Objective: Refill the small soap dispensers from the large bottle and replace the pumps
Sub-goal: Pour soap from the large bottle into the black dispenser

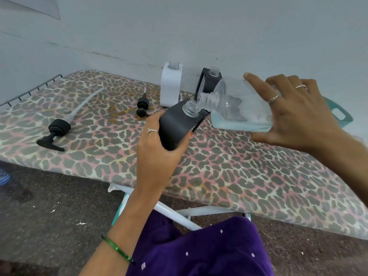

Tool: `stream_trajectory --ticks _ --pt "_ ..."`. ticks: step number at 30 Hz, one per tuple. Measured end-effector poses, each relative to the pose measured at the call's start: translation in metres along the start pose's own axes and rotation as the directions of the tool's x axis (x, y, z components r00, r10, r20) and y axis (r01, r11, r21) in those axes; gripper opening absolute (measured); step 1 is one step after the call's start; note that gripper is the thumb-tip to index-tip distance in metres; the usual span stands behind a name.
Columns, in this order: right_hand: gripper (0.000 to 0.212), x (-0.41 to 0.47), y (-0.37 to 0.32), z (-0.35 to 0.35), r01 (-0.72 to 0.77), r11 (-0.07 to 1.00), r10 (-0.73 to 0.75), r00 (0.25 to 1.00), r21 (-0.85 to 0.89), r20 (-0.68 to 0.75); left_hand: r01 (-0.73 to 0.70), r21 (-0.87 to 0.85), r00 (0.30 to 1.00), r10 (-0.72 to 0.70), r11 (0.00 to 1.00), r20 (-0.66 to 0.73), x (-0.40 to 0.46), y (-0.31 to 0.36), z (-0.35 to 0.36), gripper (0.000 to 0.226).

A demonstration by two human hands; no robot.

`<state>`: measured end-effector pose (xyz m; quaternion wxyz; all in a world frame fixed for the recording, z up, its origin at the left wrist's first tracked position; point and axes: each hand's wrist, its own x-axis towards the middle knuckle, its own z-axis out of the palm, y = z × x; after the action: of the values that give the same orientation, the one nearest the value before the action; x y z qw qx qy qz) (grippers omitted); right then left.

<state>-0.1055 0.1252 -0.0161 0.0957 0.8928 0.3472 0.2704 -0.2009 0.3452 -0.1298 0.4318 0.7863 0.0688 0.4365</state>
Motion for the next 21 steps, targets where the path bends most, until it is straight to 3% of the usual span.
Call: stream_trajectory --ticks 6,21 --pt "0.105 0.0008 -0.0001 -0.002 0.0 1.0 0.0 1.0 0.001 -0.008 0.005 -0.004 1.0 -0.005 1.0 0.005 0.0003 0.0005 -0.0005 0.052" --pt "0.112 0.001 0.0001 -0.0032 0.003 1.0 -0.003 1.0 -0.004 0.004 0.004 -0.01 1.0 -0.004 1.0 0.005 -0.0001 0.0012 -0.001 0.054"
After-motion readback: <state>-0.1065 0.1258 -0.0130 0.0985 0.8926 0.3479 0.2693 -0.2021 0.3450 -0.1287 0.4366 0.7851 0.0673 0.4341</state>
